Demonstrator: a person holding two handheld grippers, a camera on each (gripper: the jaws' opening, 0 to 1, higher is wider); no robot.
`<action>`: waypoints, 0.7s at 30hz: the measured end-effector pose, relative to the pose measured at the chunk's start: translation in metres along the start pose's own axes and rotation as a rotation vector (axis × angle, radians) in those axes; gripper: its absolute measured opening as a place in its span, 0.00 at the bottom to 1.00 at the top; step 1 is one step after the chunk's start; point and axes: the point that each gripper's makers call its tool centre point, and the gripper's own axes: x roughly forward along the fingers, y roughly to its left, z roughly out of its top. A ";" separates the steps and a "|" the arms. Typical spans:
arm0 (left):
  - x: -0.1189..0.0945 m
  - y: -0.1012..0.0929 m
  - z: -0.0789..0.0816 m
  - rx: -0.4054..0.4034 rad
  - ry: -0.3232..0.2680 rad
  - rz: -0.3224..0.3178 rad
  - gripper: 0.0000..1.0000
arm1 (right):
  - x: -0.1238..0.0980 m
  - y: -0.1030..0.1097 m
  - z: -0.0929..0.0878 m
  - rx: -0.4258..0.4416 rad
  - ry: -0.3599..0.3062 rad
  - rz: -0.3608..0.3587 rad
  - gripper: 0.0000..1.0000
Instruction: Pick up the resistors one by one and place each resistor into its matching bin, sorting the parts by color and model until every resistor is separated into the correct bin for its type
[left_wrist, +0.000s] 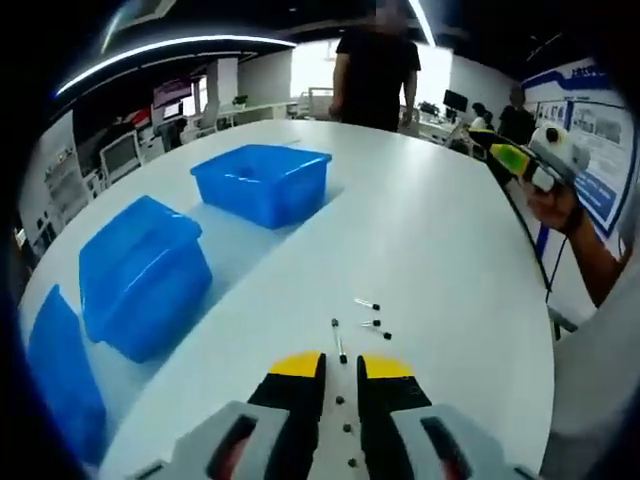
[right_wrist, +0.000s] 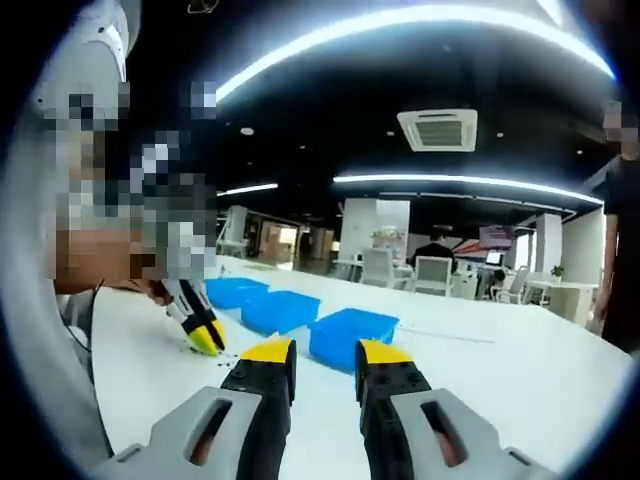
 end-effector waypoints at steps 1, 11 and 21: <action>0.000 0.001 0.001 0.008 0.008 0.010 0.15 | -0.001 -0.001 0.000 -0.006 0.004 -0.002 0.26; 0.002 -0.010 0.002 0.116 0.058 0.016 0.05 | 0.001 -0.004 -0.007 -0.015 0.018 0.009 0.26; -0.005 -0.021 0.017 0.099 -0.003 -0.034 0.05 | 0.003 0.000 -0.012 0.001 0.017 0.028 0.25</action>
